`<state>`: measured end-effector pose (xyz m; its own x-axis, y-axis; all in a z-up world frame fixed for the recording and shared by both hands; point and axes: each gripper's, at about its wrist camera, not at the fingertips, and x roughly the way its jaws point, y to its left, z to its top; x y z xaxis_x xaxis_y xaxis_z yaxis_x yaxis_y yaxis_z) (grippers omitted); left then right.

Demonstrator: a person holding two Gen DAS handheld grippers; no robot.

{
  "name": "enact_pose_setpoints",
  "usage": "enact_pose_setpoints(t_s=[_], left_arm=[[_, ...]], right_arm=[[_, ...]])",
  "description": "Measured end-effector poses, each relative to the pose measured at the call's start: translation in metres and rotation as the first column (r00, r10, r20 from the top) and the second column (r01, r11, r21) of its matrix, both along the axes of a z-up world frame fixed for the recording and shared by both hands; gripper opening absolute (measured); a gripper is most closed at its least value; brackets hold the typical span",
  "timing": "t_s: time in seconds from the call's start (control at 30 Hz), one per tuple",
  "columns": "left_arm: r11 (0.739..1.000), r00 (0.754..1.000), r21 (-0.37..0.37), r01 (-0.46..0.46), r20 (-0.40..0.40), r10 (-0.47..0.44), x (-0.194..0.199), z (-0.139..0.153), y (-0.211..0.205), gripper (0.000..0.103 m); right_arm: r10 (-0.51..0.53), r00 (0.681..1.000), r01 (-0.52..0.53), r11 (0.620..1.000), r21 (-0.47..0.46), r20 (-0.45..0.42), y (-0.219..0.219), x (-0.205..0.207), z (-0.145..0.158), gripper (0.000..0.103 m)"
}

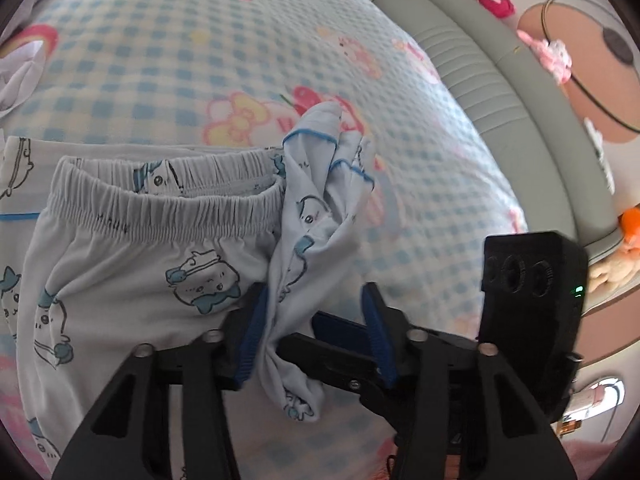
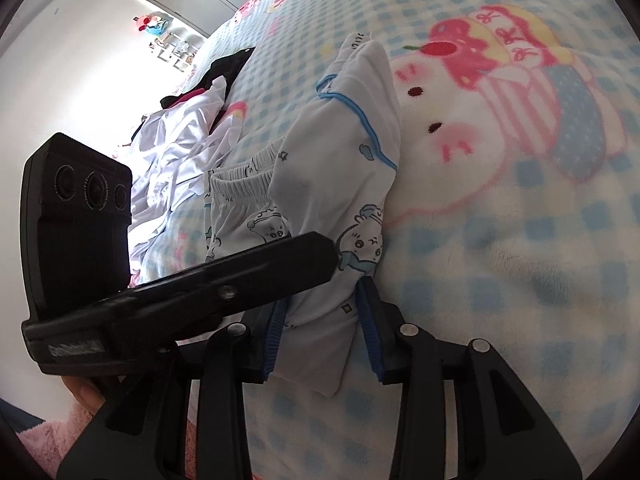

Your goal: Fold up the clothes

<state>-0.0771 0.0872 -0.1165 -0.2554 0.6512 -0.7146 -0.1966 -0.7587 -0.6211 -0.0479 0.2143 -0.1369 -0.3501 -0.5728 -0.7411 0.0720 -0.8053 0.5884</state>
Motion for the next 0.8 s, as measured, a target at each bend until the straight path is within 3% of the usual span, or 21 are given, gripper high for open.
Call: enact_pose_setpoints(t_s=[0.13, 0.2, 0.4, 0.5, 0.67, 0.8], left_arm=[[0.999, 1.000, -0.051, -0.012, 0.026, 0.013, -0.003, -0.001, -0.002, 0.022], [0.999, 0.999, -0.030, -0.031, 0.019, 0.032, -0.002, 0.002, -0.009, 0.011], [0.994, 0.995, 0.038, -0.099, -0.006, 0.099, 0.003, 0.014, -0.032, 0.010], [0.990, 0.990, 0.061, -0.131, -0.048, 0.134, 0.011, 0.028, -0.045, 0.010], [0.983, 0.979, 0.068, -0.168, -0.109, 0.175, 0.020, 0.045, -0.069, 0.010], [0.965, 0.973, 0.146, -0.218, -0.048, 0.227, 0.021, 0.033, -0.099, 0.010]], right_arm=[[0.046, 0.999, -0.046, 0.998, 0.041, 0.008, 0.000, -0.004, 0.003, 0.041], [0.055, 0.998, -0.056, 0.998, 0.027, 0.015, 0.005, -0.006, 0.006, 0.041], [-0.010, 1.000, 0.009, 0.998, -0.058, -0.026, 0.036, -0.004, 0.022, 0.046], [-0.042, 0.999, 0.041, 0.999, -0.035, -0.020, 0.041, -0.007, 0.024, 0.048], [0.019, 0.999, -0.017, 0.999, 0.046, -0.041, 0.024, -0.015, 0.034, 0.048], [0.066, 0.995, -0.065, 0.998, 0.026, -0.078, 0.003, -0.019, 0.045, 0.048]])
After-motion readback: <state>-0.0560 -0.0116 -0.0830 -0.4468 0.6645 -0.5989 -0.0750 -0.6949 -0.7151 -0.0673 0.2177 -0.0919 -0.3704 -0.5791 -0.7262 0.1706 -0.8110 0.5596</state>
